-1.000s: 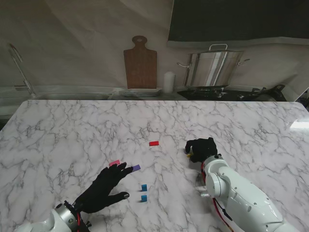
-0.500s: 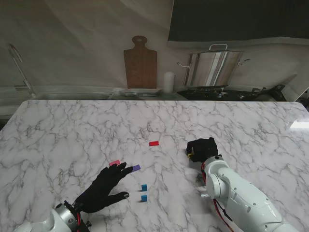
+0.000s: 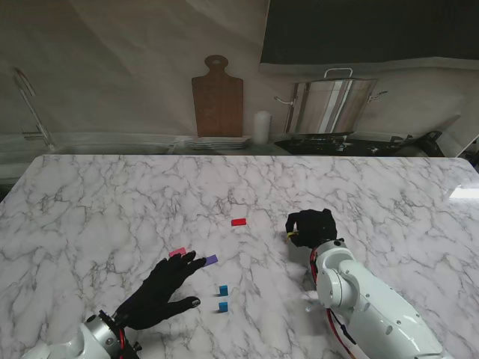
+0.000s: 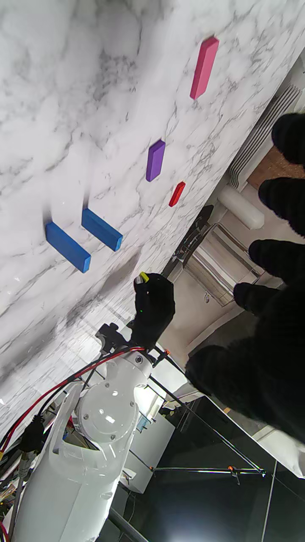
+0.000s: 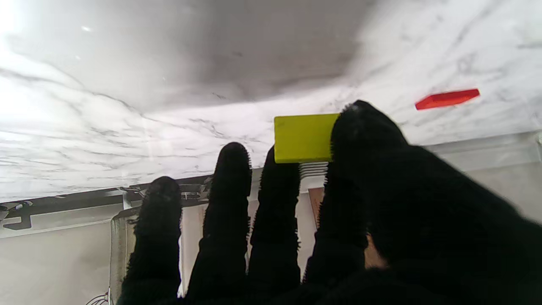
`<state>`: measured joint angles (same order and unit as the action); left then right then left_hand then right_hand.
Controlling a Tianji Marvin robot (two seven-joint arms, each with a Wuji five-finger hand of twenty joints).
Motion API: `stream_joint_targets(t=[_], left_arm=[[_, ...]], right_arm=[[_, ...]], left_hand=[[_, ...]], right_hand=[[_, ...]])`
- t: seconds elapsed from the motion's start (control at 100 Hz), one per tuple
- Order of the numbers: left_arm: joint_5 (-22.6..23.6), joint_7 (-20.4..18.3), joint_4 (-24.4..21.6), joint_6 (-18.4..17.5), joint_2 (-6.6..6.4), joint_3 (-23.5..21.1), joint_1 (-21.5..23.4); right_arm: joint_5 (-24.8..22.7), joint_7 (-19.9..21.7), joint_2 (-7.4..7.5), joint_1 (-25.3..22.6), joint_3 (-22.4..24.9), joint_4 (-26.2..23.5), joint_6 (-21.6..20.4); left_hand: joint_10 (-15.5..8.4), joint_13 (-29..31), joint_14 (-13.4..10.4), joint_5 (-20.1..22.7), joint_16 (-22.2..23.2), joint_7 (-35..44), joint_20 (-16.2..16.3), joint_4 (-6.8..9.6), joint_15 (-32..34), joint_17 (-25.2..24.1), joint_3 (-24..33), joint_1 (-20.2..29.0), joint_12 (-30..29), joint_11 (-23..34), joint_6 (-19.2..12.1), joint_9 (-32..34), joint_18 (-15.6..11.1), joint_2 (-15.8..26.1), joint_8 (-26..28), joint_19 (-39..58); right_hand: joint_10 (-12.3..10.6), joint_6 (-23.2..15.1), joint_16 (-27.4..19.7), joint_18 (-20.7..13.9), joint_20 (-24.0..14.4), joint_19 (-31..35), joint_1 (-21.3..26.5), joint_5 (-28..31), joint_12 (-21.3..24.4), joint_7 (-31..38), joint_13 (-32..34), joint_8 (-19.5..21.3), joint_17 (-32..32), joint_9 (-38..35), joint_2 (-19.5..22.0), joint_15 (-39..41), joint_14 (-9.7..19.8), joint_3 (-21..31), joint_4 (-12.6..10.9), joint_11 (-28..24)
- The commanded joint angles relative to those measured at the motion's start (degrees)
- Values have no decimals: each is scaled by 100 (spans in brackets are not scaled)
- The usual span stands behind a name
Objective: Arrange dominoes in a row
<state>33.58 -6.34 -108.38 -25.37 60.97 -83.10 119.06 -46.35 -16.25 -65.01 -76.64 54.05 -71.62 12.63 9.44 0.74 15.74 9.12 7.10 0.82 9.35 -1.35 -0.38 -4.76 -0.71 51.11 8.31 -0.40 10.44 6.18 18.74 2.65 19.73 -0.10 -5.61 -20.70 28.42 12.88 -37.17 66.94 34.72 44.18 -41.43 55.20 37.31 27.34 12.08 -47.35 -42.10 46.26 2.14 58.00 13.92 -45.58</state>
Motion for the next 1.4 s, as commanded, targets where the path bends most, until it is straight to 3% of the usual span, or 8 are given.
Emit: stream_joint_targets(t=[0.0,0.2,0.37,0.66,0.83,0.99,1.24,1.39], left_arm=[[-5,-80,9,-16,-2,4,32],[24,-5,-35,-62,13,-48,105],[36,15,-44,-81,16,-54,125],[31,8,-33,-72,14,-43,115],[20,-8,-27,-71,11,-35,106],[19,2,-23,-77,13,-40,107],[18,2,-6,-83,12,-32,87],[14,-11,-1,-79,10,-21,75]], right_arm=[[10,23,-34,-58,28,-174,10],[8,94,-29,-202,159,-498,40],[-22,31,-28,-334,296,-665,-47],[244,112,-46,-680,576,-1121,-239],[294,410,-1,-827,627,-1379,-246],[341,463,3,-889,619,-1432,-253],[540,482,-31,-962,594,-1516,-147],[744,576,-49,-1002,570,-1588,-70]], left_hand=[[-158,-72,-146,-158,-104,-102,-87,105,-64,37,-29,-22,-30,-52,19,-85,-48,-78,-67,-39],[-151,-69,-141,-157,-105,-101,-89,105,-63,38,-28,-22,-31,-51,26,-85,-47,-77,-63,-39],[-150,-71,-148,-157,-106,-101,-91,105,-64,38,-25,-15,-34,-53,13,-86,-48,-81,-60,-40],[-147,-71,-147,-157,-110,-101,-92,105,-65,38,-27,-14,-34,-51,18,-86,-47,-80,-55,-39],[-161,-71,-146,-158,-111,-101,-92,103,-64,38,-32,-22,-34,-51,17,-85,-46,-76,-52,-38],[-148,-70,-148,-157,-110,-100,-92,104,-63,38,-30,-16,-32,-50,22,-85,-46,-82,-49,-38],[-153,-72,-150,-158,-111,-100,-92,103,-64,38,-29,-16,-28,-49,27,-86,-46,-81,-45,-38],[-152,-71,-150,-157,-111,-99,-92,105,-64,38,-26,-9,-27,-49,30,-84,-46,-83,-42,-38]], right_hand=[[102,-285,134,74,-133,124,-221,370,-132,495,-389,154,-156,499,97,161,-97,201,-109,-297],[-224,-482,679,-33,-442,505,-167,334,-1122,523,-577,142,-81,920,116,1218,-3,176,-138,-1692],[-574,-547,947,34,-483,604,-133,220,-1553,646,173,150,95,-29,190,1924,136,204,-144,-2497],[-739,-725,110,212,-230,447,-79,129,-597,527,1160,427,420,-1380,345,443,37,86,-162,-687],[-640,-699,-262,298,-98,316,6,75,211,393,1531,664,498,-2156,498,-654,-43,-32,-190,469],[-391,-385,-500,328,35,242,92,-42,1363,424,1907,955,667,-2718,613,-1465,-45,70,-202,1458],[-91,537,-712,263,183,299,105,-463,2476,938,2235,1032,876,-2815,919,-2221,-29,341,-234,1801],[32,906,-780,217,183,357,147,-793,2701,1190,2189,1170,893,-2647,1140,-2422,-51,346,-275,1769]])
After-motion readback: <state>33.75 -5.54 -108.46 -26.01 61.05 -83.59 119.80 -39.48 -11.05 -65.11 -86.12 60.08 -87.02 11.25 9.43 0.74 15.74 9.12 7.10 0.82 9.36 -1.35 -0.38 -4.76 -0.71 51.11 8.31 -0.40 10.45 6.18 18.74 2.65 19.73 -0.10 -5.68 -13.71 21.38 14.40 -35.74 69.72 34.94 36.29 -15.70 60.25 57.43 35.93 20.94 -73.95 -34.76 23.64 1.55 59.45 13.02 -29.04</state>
